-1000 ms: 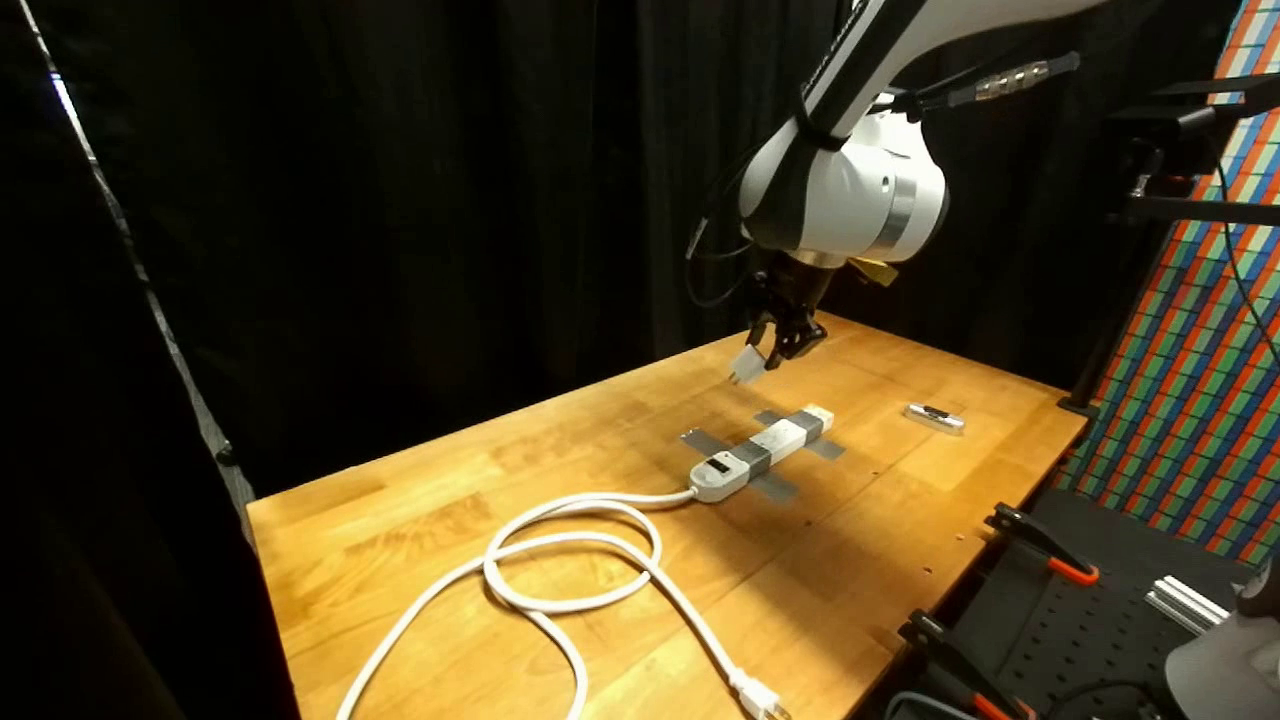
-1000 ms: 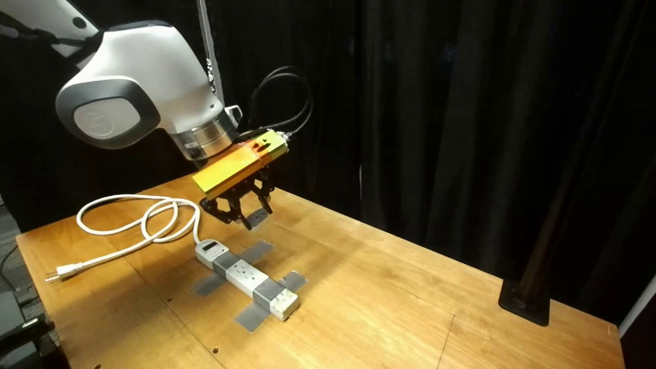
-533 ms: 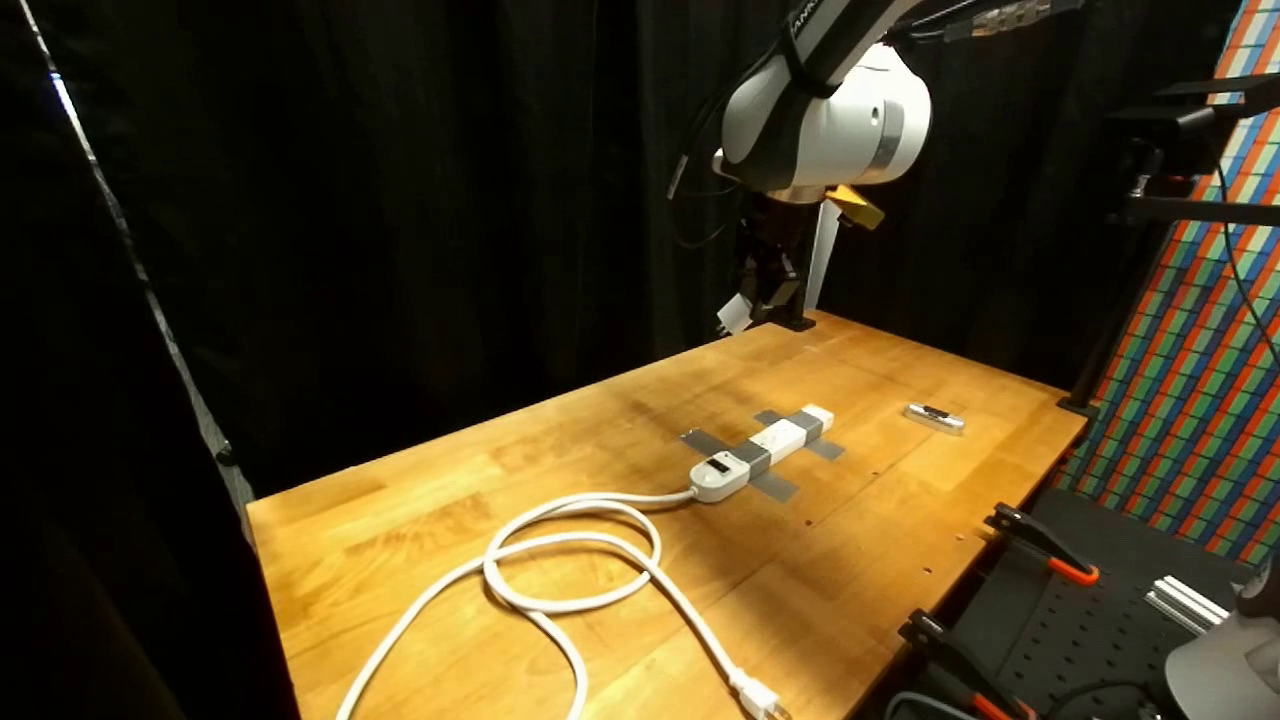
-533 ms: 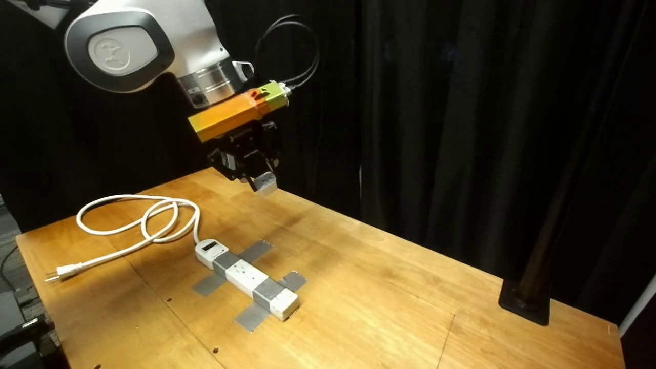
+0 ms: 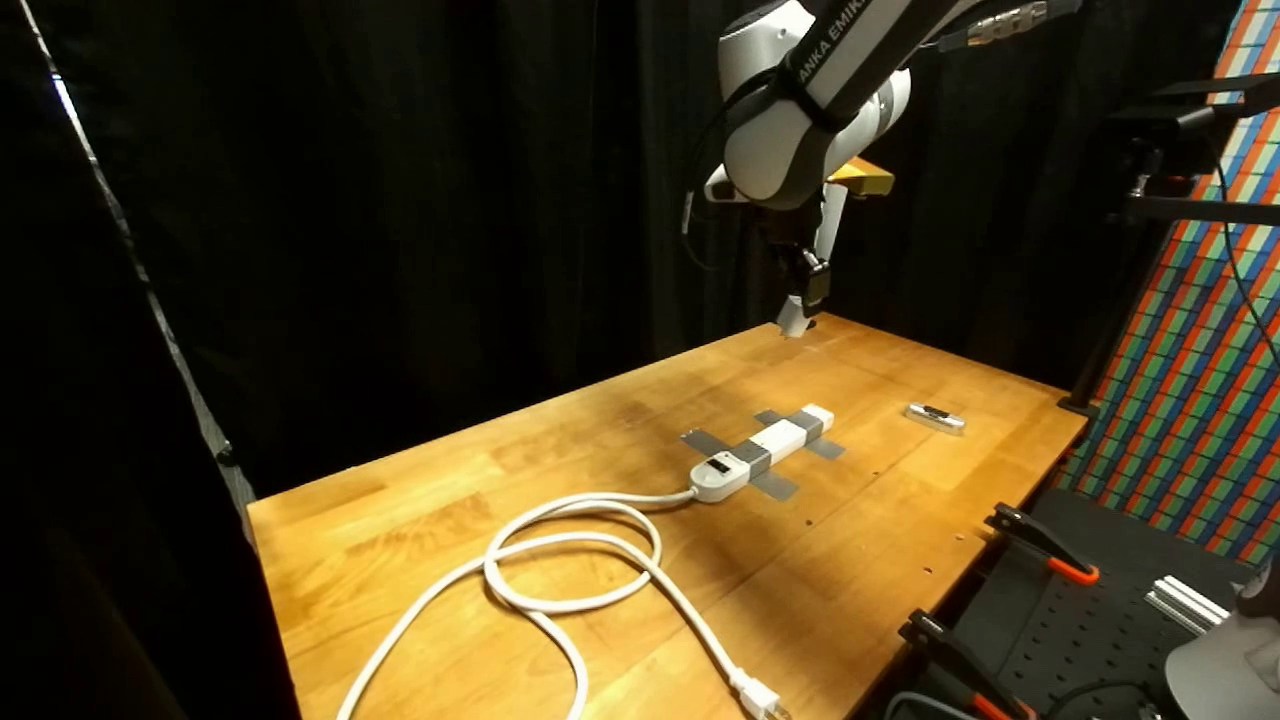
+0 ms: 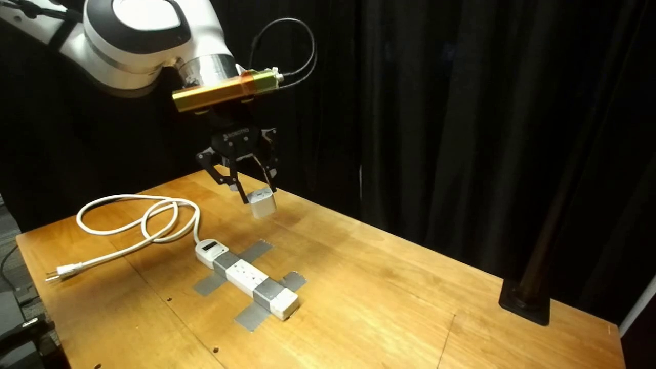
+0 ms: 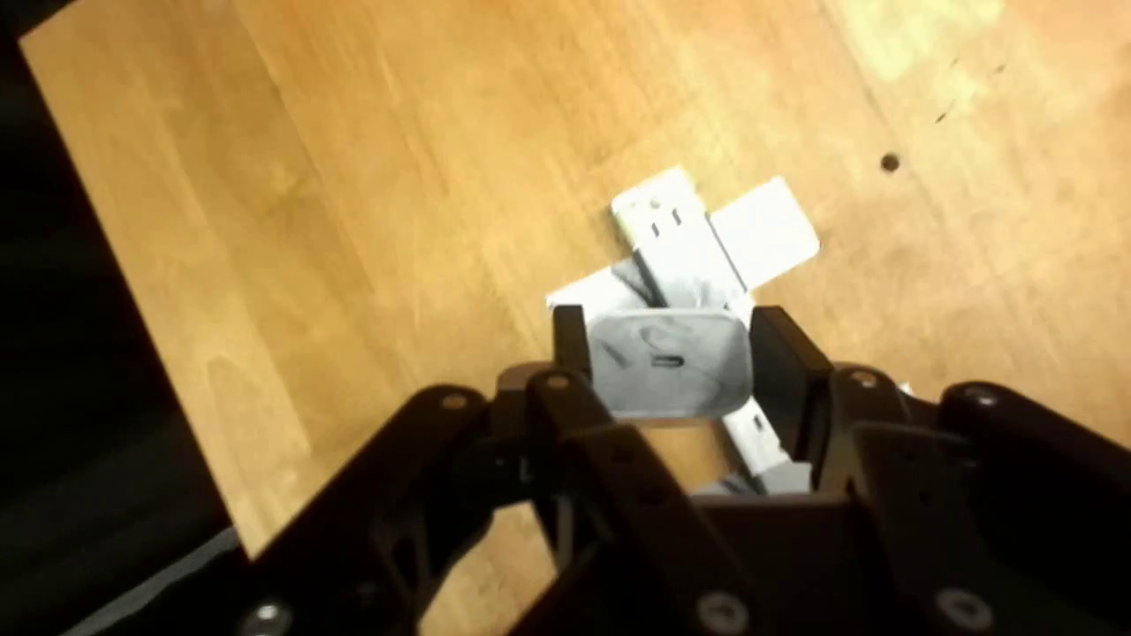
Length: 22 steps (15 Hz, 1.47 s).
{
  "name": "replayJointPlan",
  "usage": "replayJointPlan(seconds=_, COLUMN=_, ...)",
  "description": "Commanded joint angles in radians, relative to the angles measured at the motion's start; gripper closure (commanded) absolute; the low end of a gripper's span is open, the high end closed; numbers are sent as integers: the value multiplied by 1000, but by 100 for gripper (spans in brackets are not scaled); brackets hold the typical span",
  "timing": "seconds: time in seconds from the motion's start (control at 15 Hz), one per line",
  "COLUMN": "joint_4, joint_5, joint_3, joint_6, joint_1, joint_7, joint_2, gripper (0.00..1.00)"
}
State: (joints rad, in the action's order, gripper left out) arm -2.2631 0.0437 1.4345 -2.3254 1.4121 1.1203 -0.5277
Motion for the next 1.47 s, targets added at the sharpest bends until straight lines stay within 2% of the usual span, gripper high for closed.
replayJointPlan(seconds=0.0, joint_4=82, joint_5=-258, joint_3=-135, joint_6=190, joint_1=-137, joint_7=-118, joint_2=139, gripper=77)
replayJointPlan(seconds=0.13, joint_4=108, joint_5=-352, joint_3=-268, joint_6=299, joint_1=-247, joint_7=-110, joint_2=224, gripper=77)
replayJointPlan(seconds=0.2, joint_4=119, joint_5=-377, joint_3=-355, joint_6=340, joint_1=-324, joint_7=-92, joint_2=255, gripper=77)
replayJointPlan(seconds=0.33, joint_4=140, joint_5=-359, joint_3=-508, joint_6=405, joint_1=-461, joint_7=-35, joint_2=278, gripper=77)
replayJointPlan(seconds=0.53, joint_4=163, joint_5=-318, joint_3=-743, joint_6=440, joint_1=-694, joint_7=65, joint_2=290, gripper=77)
replayJointPlan(seconds=0.6, joint_4=166, joint_5=-251, joint_3=-650, joint_6=418, joint_1=-615, joint_7=140, joint_2=240, gripper=77)
replayJointPlan(seconds=0.67, joint_4=166, joint_5=-235, joint_3=-687, joint_6=407, joint_1=-655, joint_7=168, joint_2=243, gripper=77)
replayJointPlan(seconds=0.73, joint_4=163, joint_5=-214, joint_3=-688, joint_6=395, joint_1=-663, joint_7=201, joint_2=242, gripper=77)
replayJointPlan(seconds=0.8, joint_4=162, joint_5=-256, joint_3=-870, joint_6=397, joint_1=-838, joint_7=188, joint_2=285, gripper=77)
replayJointPlan(seconds=0.87, joint_4=160, joint_5=-258, joint_3=-914, joint_6=390, joint_1=-879, joint_7=210, joint_2=286, gripper=77)
replayJointPlan(seconds=1.07, joint_4=137, joint_5=-271, joint_3=-1153, joint_6=323, joint_1=-1111, joint_7=249, joint_2=305, gripper=77)
replayJointPlan(seconds=1.2, joint_4=126, joint_5=-268, joint_3=-1257, joint_6=279, joint_1=-1218, joint_7=292, joint_2=304, gripper=77)
replayJointPlan(seconds=1.4, joint_4=114, joint_5=-258, joint_3=-1350, joint_6=196, joint_1=-1325, joint_7=338, joint_2=298, gripper=77)
